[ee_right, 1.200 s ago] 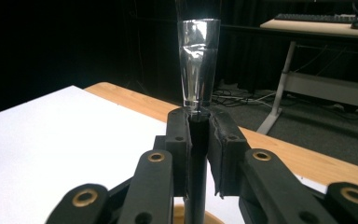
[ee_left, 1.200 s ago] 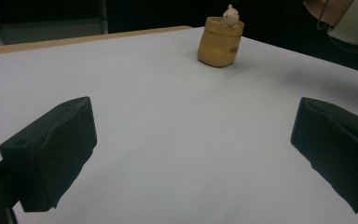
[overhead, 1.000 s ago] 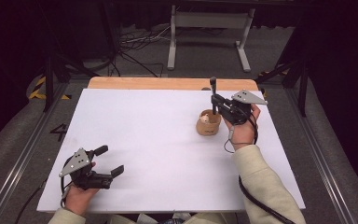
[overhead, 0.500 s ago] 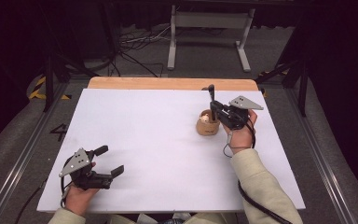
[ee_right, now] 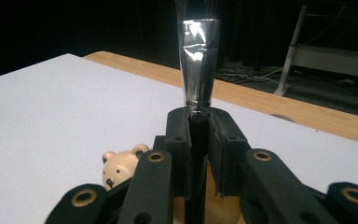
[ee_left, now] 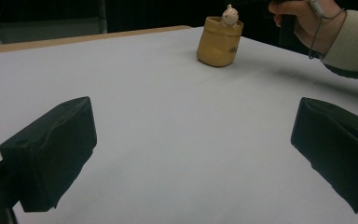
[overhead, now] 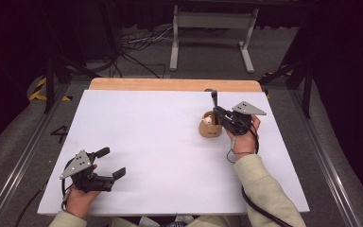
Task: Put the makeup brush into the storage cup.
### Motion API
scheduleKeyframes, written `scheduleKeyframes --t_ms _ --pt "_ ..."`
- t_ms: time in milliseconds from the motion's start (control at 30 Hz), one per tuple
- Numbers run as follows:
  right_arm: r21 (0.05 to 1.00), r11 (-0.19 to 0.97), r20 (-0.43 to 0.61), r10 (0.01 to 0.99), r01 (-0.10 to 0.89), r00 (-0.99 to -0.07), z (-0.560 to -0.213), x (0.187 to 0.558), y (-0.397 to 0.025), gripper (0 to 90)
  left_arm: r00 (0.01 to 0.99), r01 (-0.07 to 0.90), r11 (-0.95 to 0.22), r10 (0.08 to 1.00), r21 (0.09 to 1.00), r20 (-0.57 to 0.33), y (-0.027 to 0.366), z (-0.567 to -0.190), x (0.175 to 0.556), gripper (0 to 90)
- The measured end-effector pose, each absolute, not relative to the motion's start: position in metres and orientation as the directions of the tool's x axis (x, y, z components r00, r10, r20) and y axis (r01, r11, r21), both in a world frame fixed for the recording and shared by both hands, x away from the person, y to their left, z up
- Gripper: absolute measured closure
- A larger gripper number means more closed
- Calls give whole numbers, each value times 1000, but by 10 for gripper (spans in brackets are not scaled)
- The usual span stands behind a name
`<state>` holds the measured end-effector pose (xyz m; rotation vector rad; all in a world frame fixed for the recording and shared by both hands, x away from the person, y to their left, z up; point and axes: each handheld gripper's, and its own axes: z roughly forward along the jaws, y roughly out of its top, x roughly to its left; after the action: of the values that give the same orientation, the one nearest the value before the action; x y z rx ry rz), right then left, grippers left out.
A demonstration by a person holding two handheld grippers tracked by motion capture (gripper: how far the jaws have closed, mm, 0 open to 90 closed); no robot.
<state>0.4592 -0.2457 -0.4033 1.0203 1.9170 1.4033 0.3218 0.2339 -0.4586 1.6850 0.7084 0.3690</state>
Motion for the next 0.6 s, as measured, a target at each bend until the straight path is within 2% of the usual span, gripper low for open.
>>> scheduleKeyframes --t_ms 600 --pt "946 176 11 822 273 -569 -412 458 -246 789 764 256 -103 631 961 -136 234 -459 322 9"
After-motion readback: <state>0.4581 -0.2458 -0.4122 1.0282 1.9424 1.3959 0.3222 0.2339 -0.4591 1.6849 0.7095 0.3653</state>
